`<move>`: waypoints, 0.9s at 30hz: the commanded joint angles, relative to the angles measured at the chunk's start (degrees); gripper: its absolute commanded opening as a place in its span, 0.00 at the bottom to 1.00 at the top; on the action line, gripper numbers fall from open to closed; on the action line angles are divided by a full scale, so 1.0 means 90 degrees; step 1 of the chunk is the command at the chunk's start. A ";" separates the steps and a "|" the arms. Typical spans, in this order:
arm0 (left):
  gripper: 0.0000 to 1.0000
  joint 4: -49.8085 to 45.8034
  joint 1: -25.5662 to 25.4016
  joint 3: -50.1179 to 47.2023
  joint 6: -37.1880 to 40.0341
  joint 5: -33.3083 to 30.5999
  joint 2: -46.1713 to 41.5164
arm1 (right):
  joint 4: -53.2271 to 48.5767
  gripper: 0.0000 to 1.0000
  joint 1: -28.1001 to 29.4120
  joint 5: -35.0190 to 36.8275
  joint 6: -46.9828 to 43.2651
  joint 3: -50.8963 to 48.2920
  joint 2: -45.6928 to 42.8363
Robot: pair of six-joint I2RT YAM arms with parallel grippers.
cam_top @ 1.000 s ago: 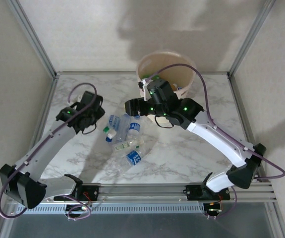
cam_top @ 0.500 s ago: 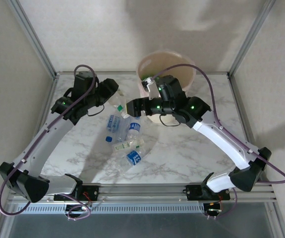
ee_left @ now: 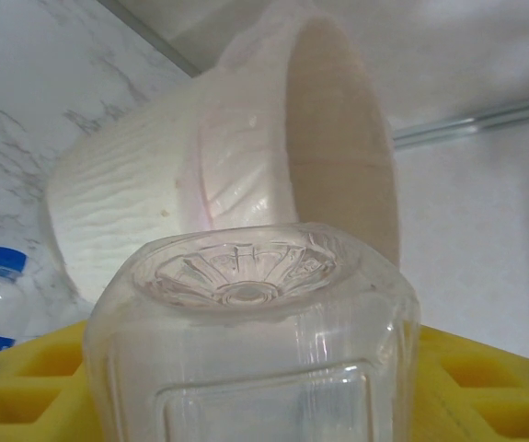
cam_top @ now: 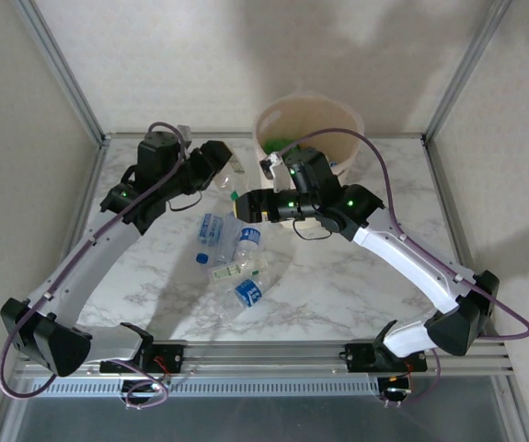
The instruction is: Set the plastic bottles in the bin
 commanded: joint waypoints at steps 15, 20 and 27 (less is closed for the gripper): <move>0.47 0.1023 -0.0108 -0.0589 -0.0354 0.0621 -0.0195 | 0.0008 0.32 -0.0080 -0.0127 0.0018 0.0397 0.0173; 0.76 0.0714 -0.0111 -0.0356 -0.0156 0.0361 -0.0083 | -0.0044 0.27 -0.0085 -0.0116 0.0000 0.0541 0.0201; 0.99 0.0050 -0.0055 0.0631 0.0411 -0.0436 0.0191 | -0.0381 0.24 -0.0105 0.0312 -0.0127 0.0929 0.0200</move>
